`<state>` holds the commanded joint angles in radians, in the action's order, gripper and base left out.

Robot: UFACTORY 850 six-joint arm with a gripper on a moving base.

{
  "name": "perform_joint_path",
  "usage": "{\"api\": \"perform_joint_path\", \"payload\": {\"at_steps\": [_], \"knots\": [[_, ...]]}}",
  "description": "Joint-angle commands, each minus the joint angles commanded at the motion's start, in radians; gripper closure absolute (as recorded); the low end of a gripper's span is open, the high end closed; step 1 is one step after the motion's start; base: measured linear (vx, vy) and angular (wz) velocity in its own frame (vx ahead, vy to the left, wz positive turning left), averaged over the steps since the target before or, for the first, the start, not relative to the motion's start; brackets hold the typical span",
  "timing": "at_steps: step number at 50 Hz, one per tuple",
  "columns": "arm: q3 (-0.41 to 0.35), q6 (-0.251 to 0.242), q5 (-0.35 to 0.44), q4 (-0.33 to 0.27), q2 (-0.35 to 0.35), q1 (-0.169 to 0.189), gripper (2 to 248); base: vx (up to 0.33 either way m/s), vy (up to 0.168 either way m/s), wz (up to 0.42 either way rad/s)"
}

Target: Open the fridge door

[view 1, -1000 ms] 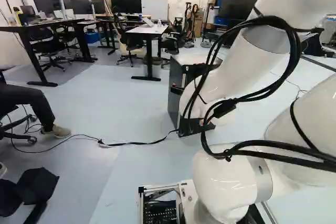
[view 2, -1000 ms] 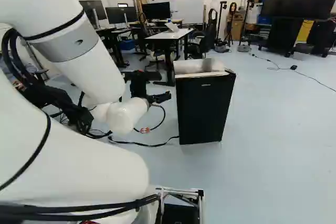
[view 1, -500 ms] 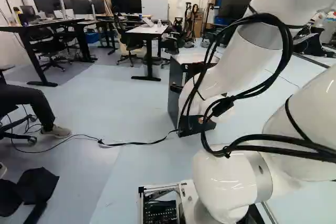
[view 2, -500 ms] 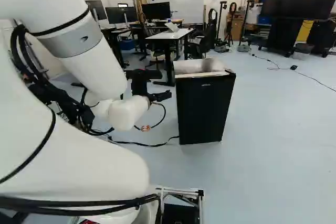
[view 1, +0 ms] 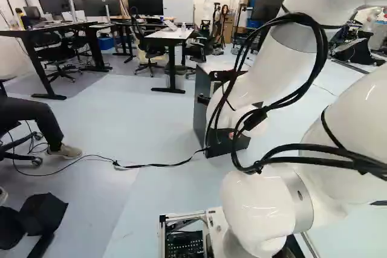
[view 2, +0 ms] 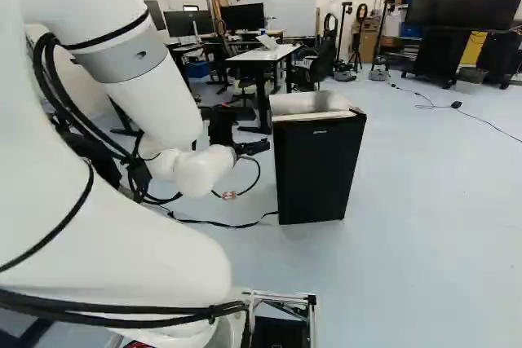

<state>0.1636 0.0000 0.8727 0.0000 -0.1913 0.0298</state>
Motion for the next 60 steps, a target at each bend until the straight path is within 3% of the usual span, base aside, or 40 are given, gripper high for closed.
{"api": "perform_joint_path", "payload": {"at_steps": [27, 60], "knots": [[0.06, 0.0, 0.0, 0.0, 0.066, 0.03, 3, 0.0, 0.0, 0.0], [0.155, 0.0, 0.0, 0.026, 0.164, 0.022, 3, 0.0, 0.0, 0.0]]}}
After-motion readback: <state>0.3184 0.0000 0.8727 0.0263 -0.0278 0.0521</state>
